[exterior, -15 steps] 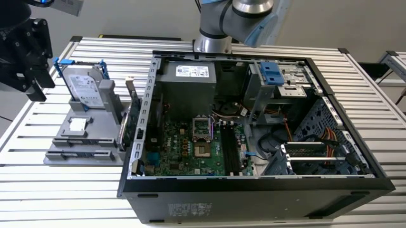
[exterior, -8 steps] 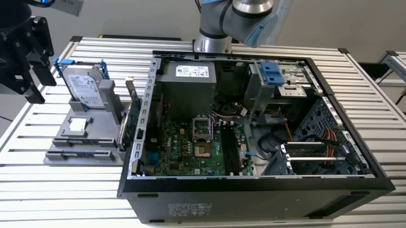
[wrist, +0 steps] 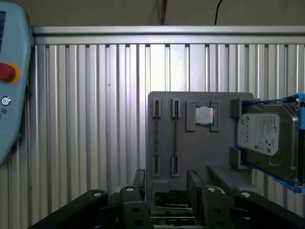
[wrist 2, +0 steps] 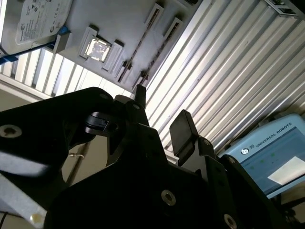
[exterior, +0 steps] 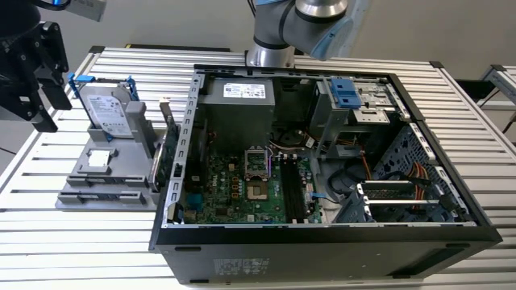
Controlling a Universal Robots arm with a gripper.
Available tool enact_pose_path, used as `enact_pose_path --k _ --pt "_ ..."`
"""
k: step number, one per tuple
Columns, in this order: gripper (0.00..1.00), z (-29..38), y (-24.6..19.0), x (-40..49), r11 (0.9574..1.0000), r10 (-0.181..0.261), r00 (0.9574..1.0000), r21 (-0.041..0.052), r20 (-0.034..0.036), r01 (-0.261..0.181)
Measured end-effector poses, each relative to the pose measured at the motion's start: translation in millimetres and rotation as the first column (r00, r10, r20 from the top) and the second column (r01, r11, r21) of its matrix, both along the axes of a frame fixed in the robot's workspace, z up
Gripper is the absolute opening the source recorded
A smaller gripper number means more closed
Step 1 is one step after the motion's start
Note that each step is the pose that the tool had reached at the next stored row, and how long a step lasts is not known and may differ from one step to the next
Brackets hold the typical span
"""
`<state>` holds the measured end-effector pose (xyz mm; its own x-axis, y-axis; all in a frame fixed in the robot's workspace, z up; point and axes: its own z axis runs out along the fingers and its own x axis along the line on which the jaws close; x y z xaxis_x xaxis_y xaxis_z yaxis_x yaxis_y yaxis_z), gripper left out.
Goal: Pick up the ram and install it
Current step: 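Pick up the ram and move it above insertion slot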
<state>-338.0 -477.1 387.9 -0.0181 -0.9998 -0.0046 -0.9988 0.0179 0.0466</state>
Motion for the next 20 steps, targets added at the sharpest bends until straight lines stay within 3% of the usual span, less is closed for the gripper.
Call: enact_pose_path --k 20 --pt "1.00 -3.1 0.2 0.0 1.0000 0.008 1.0000 0.0000 0.0000 -0.008"
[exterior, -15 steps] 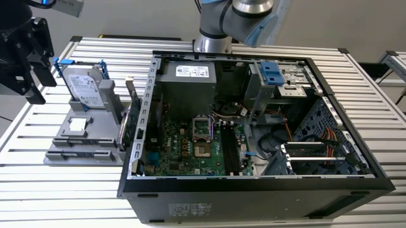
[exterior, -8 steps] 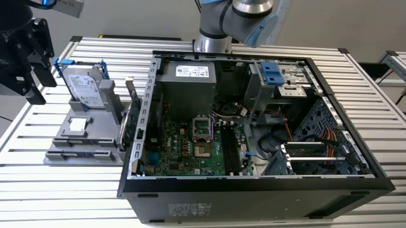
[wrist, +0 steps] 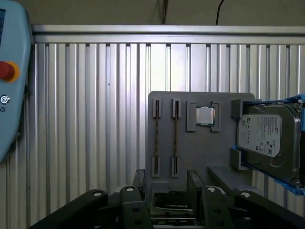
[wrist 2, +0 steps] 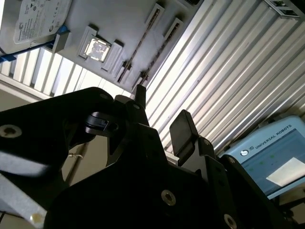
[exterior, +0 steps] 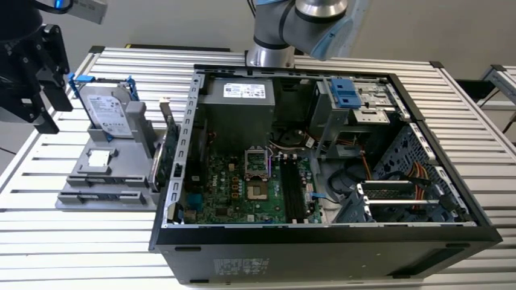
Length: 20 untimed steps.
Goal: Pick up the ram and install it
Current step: 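Pick up the ram and move it above insertion slot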
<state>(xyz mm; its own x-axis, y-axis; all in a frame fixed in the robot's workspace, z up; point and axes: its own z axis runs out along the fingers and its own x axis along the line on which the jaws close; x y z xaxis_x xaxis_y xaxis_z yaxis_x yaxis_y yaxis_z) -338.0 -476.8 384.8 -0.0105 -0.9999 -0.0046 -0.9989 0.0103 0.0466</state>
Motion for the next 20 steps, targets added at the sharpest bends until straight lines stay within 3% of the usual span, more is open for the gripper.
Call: enact_pose_path --k 18,20 --pt "1.00 -4.7 0.3 0.0 1.0000 0.000 1.0000 0.0000 0.0001 0.000" --pt "1.00 -13.2 0.3 0.0 1.0000 0.000 1.0000 -0.0004 0.0000 0.000"
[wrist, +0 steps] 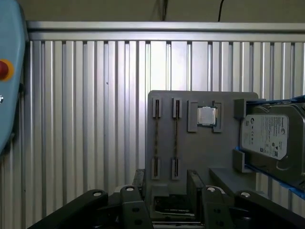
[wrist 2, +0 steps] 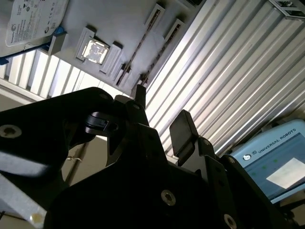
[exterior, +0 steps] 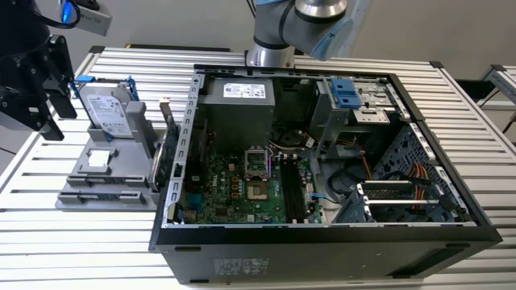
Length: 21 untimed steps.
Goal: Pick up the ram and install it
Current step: 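Pick up the ram and move it above insertion slot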
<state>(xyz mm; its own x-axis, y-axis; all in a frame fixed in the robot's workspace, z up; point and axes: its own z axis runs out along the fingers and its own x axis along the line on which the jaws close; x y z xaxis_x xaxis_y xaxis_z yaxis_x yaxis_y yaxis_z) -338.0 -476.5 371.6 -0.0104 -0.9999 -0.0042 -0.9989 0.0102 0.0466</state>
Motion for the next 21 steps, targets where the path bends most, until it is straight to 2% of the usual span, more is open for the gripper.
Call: enact_pose_path --k 16,21 --pt "1.00 -3.7 0.0 0.0 1.0000 0.000 1.0000 -0.0005 0.0002 0.000" --pt "1.00 -8.2 0.1 0.0 1.0000 0.000 1.0000 -0.0005 0.0020 0.000"
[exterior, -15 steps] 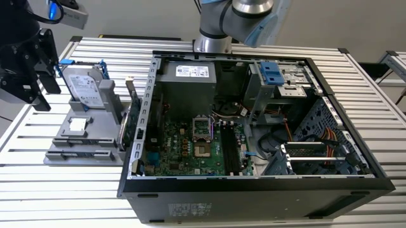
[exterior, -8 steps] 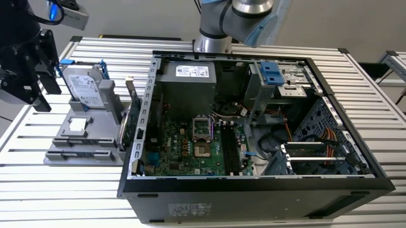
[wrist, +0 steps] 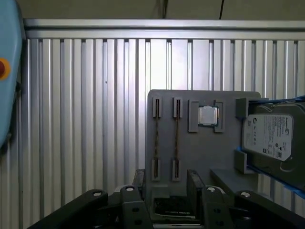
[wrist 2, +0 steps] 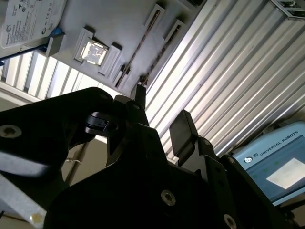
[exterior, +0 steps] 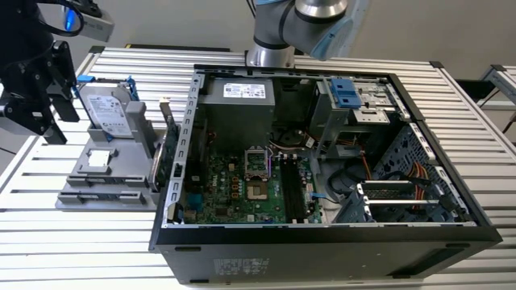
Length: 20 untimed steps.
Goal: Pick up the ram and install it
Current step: 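Pick up the ram and move it above insertion slot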
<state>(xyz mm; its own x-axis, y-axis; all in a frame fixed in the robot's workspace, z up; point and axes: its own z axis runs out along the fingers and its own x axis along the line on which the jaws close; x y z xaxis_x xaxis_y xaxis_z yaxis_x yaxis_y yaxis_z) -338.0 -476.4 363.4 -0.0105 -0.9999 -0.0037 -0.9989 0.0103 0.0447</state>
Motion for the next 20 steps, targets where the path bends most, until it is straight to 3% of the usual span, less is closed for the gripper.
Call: enact_pose_path --k 8,20 --pt "1.00 -4.0 0.0 -0.1 1.0000 0.000 0.9999 -0.0010 0.0136 0.000" --pt "1.00 -6.0 0.0 -0.2 1.0000 0.000 0.9999 -0.0011 0.0162 0.000"
